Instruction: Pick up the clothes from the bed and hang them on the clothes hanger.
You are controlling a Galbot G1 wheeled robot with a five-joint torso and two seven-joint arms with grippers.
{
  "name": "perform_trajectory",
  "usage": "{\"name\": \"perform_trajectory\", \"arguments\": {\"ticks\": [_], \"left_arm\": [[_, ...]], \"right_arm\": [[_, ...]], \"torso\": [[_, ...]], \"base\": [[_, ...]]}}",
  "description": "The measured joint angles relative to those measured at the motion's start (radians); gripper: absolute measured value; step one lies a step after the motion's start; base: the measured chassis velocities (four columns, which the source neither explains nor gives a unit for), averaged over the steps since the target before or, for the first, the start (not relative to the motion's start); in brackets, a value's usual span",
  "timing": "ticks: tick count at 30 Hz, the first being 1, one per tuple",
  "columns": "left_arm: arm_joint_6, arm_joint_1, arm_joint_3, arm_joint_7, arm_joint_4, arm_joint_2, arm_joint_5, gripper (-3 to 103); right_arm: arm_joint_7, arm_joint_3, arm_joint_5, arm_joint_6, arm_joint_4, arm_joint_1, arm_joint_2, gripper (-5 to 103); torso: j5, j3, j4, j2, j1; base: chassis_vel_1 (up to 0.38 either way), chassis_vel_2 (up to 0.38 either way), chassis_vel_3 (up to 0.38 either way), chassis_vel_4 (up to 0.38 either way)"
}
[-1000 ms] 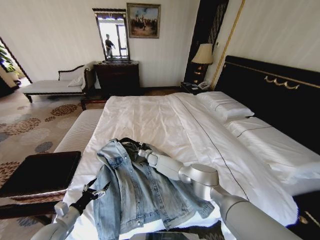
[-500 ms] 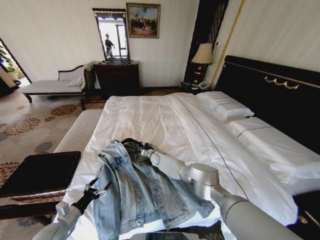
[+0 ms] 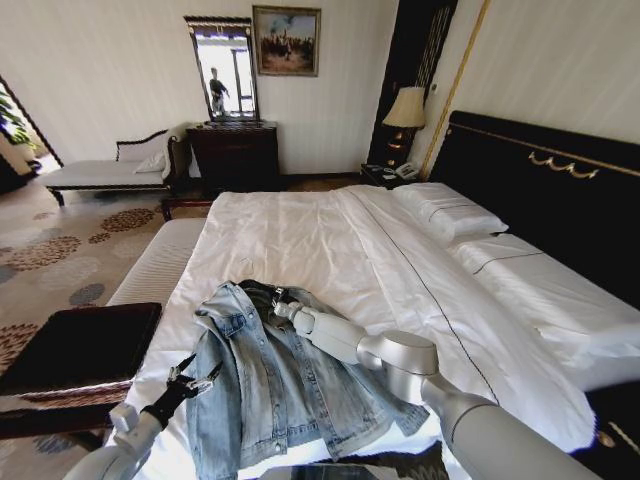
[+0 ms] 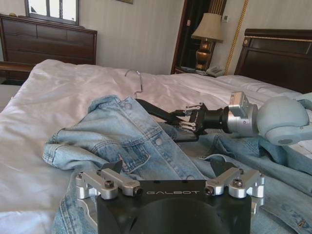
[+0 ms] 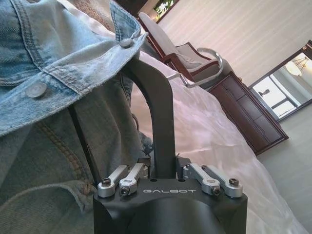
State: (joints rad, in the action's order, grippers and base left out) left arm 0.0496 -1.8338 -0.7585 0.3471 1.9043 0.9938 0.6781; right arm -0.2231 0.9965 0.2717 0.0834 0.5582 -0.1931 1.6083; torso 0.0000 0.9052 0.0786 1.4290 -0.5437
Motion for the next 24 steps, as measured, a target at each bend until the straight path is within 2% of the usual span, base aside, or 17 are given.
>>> {"name": "perform_trajectory", "arguments": {"ticks": [2, 4, 7, 9, 13, 14, 15, 16, 17, 20, 21, 24], "left_arm": [[0.0, 0.0, -0.001, 0.001, 0.0, 0.0, 0.001, 100], [0.0, 0.0, -0.002, 0.001, 0.0, 0.0, 0.002, 100], [0.0, 0.001, -0.002, 0.001, -0.002, -0.001, 0.004, 100], [0.0, 0.001, -0.002, 0.001, -0.002, -0.001, 0.004, 100], [0.0, 0.0, -0.011, 0.001, 0.002, 0.0, 0.01, 100], [0.0, -0.001, -0.014, 0.0, 0.001, -0.001, 0.013, 100], [0.0, -0.001, -0.014, 0.0, 0.001, -0.001, 0.013, 100], [0.002, -0.002, -0.016, 0.0, -0.002, -0.002, 0.016, 100], [0.003, -0.002, -0.016, 0.0, -0.005, -0.002, 0.016, 100], [0.003, -0.001, -0.014, 0.0, -0.004, 0.005, 0.016, 100], [0.003, -0.001, -0.014, 0.0, -0.004, 0.005, 0.016, 100], [0.003, 0.001, -0.008, 0.0, 0.0, 0.014, 0.008, 100]], "right_arm": [[-0.004, -0.02, -0.013, 0.0, 0.014, -0.004, 0.0, 37], [-0.005, -0.034, -0.022, -0.001, 0.023, -0.004, 0.0, 37], [-0.007, -0.057, -0.036, -0.011, 0.049, -0.005, 0.0, 54], [-0.007, -0.058, -0.036, -0.016, 0.059, -0.004, 0.0, 54], [-0.016, -0.061, -0.013, -0.066, 0.17, -0.001, 0.0, 76], [-0.034, -0.066, 0.018, -0.104, 0.24, -0.002, -0.003, 81], [-0.034, -0.066, 0.018, -0.104, 0.24, -0.002, -0.003, 81], [-0.049, -0.069, 0.041, -0.132, 0.293, -0.003, -0.016, 81], [-0.071, -0.071, 0.071, -0.169, 0.353, -0.005, -0.05, 86], [-0.133, -0.084, 0.124, -0.24, 0.462, -0.017, -0.154, 99], [-0.133, -0.084, 0.124, -0.24, 0.462, -0.017, -0.154, 99], [-0.164, -0.112, 0.139, -0.263, 0.481, -0.034, -0.216, 100]], "torso": [[0.0, 0.0, -0.0002, 0.0, 0.0], [0.0, 0.0, -0.0002, 0.0, 0.0], [0.0, 0.0, -0.0001, 0.0, 0.0], [0.0, 0.0, -0.0001, 0.0, 0.0], [0.0, 0.0, 0.0001, 0.0, 0.0], [0.0001, 0.0, -0.0001, 0.0, 0.0], [0.0001, 0.0, -0.0001, 0.0, 0.0], [0.0006, 0.0, -0.0014, 0.0, 0.0], [0.0006, 0.0, -0.0018, 0.0, 0.0], [0.0, 0.0, 0.0003, 0.0, 0.0], [0.0, 0.0, 0.0003, 0.0, 0.0], [0.0002, 0.0, 0.0005, 0.0, 0.0]], "base": [[0.0, 0.0, 0.0, 0.0], [0.0, 0.0, 0.0, 0.0], [0.0, 0.0, 0.0, 0.0], [0.0, 0.0, 0.0, 0.0], [0.0, 0.0, 0.0, 0.0], [0.0, 0.0, 0.0, 0.0], [0.0, 0.0, 0.0, 0.0], [0.0, 0.0, 0.0, 0.0], [0.0, 0.0, 0.0, 0.0], [0.0, 0.0, 0.0, 0.0], [0.0, 0.0, 0.0, 0.0], [0.0, 0.0, 0.0, 0.0]]}}
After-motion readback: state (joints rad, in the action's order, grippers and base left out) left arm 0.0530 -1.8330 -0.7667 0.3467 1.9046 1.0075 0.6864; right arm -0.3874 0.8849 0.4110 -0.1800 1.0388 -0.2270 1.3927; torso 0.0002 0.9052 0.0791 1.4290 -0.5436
